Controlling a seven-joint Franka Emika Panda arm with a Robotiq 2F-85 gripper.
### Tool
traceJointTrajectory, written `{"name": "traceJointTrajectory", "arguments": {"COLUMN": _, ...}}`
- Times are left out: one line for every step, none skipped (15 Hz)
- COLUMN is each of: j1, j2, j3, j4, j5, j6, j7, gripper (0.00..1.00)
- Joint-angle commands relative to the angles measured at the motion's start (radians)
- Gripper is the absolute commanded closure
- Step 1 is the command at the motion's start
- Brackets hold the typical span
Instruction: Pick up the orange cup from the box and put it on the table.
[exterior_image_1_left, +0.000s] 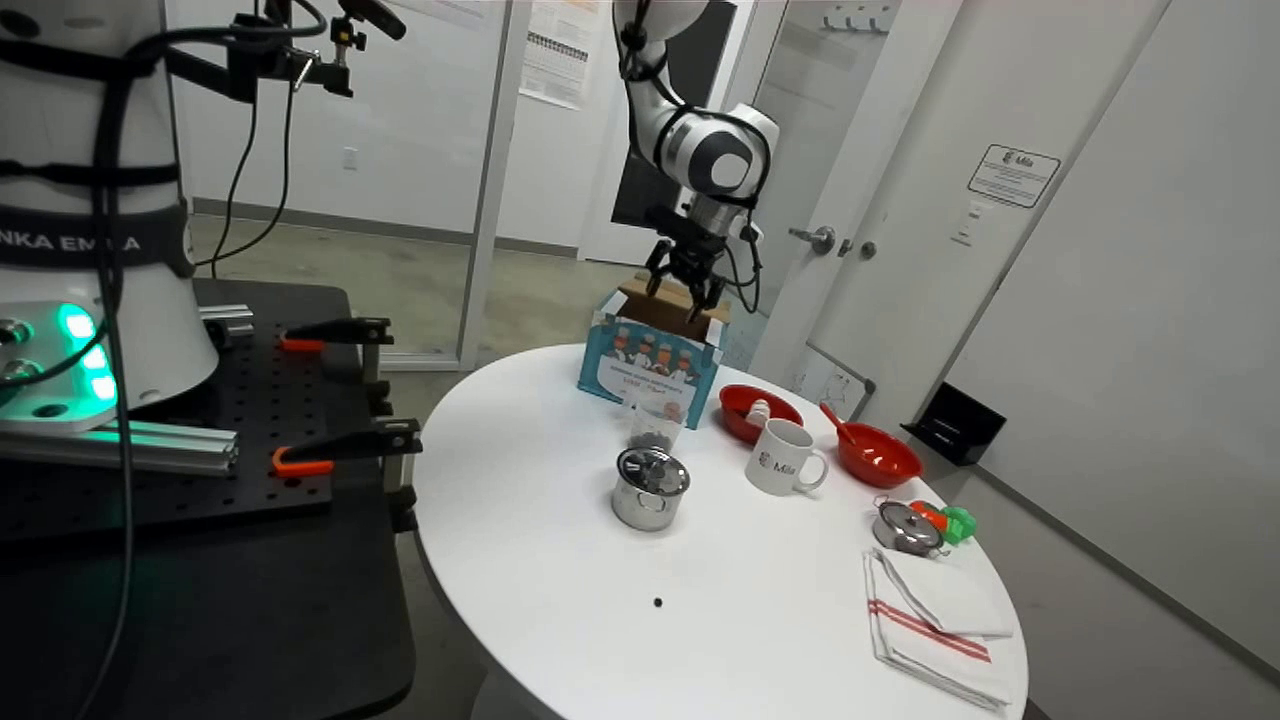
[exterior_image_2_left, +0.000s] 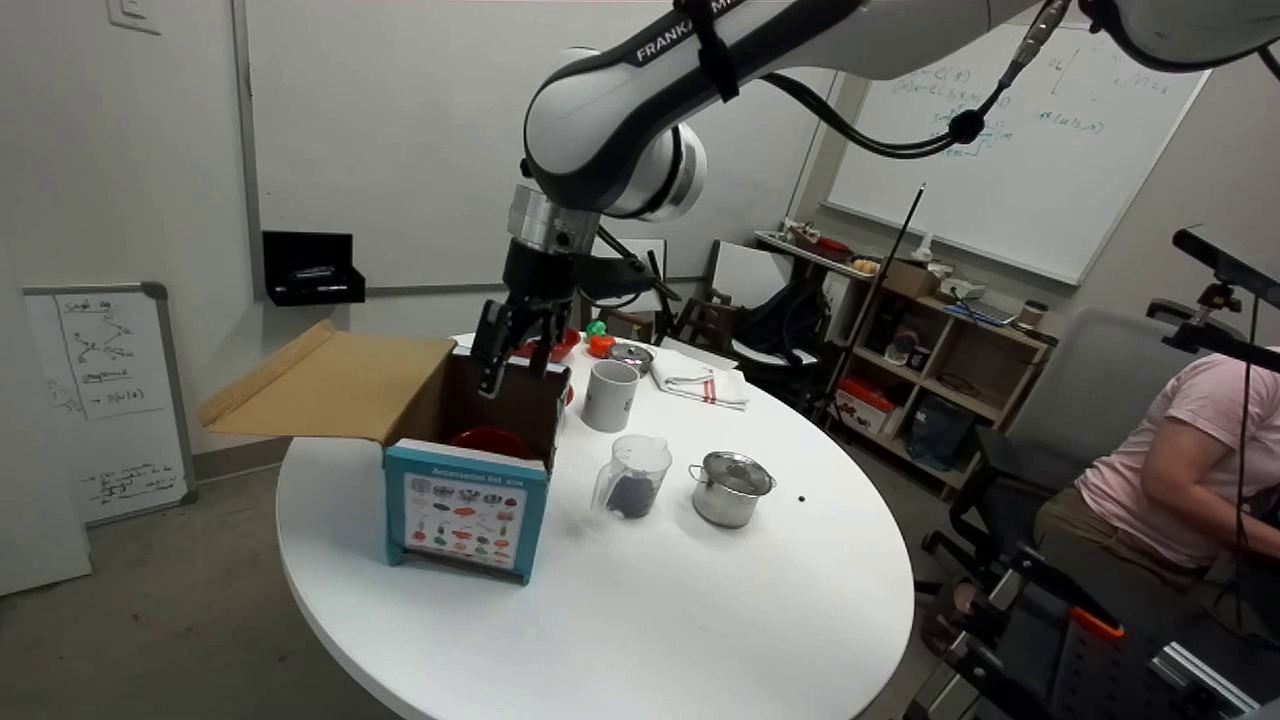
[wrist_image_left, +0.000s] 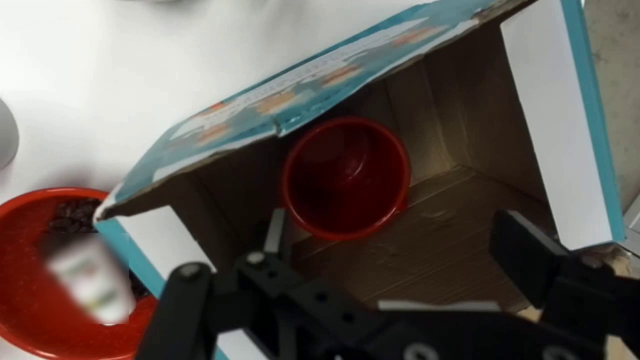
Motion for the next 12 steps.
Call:
{"name": "traceJointTrajectory", "arguments": {"j1": -0.002, "j2": -0.021, "j3": 0.004, "j4": -0.069, "j5": 0.014, "j6": 0.07, "j7": 0.017, "gripper": 0.0}}
{"name": "traceJointTrajectory", "arguments": {"j1": 0.003, "j2": -0.004, "j3": 0.003, "j4": -0.054, "j5": 0.007, "j6": 0.051, "j7": 0.01, "gripper": 0.0}}
{"name": "traceJointTrajectory", "arguments": {"j1": 0.004, "j2": 0.009, "j3": 0.008, "j4": -0.041, "j5": 0.006, "j6": 0.032, "j7": 0.0, "gripper": 0.0}}
{"name": "traceJointTrajectory", "arguments": {"j1": 0.01, "j2": 0.02, "j3": 0.006, "j4": -0.027, "j5": 0.001, "j6": 0.017, "j7": 0.0, "gripper": 0.0}}
{"name": "traceJointTrajectory", "arguments": {"j1": 0.017, "j2": 0.034, "j3": 0.004, "j4": -0.01, "j5": -0.006, "j6": 0.003, "j7": 0.0, "gripper": 0.0}}
{"name": "traceJointTrajectory", "arguments": {"j1": 0.021, "j2": 0.046, "j3": 0.005, "j4": 0.005, "j5": -0.008, "j6": -0.01, "j7": -0.002, "gripper": 0.0}}
{"name": "traceJointTrajectory", "arguments": {"j1": 0.032, "j2": 0.06, "j3": -0.002, "j4": 0.021, "j5": -0.015, "j6": -0.02, "j7": 0.005, "gripper": 0.0}}
{"name": "traceJointTrajectory", "arguments": {"j1": 0.039, "j2": 0.075, "j3": -0.007, "j4": 0.037, "j5": -0.02, "j6": -0.032, "j7": 0.011, "gripper": 0.0}}
{"name": "traceJointTrajectory", "arguments": {"j1": 0.045, "j2": 0.09, "j3": -0.011, "j4": 0.056, "j5": -0.024, "j6": -0.044, "j7": 0.014, "gripper": 0.0}}
{"name": "traceJointTrajectory", "arguments": {"j1": 0.052, "j2": 0.105, "j3": -0.019, "j4": 0.074, "j5": -0.029, "j6": -0.058, "j7": 0.022, "gripper": 0.0}}
{"name": "traceJointTrajectory", "arguments": {"j1": 0.057, "j2": 0.123, "j3": -0.024, "j4": 0.098, "j5": -0.032, "j6": -0.072, "j7": 0.026, "gripper": 0.0}}
{"name": "traceJointTrajectory", "arguments": {"j1": 0.062, "j2": 0.139, "j3": -0.03, "j4": 0.12, "j5": -0.036, "j6": -0.086, "j7": 0.029, "gripper": 0.0}}
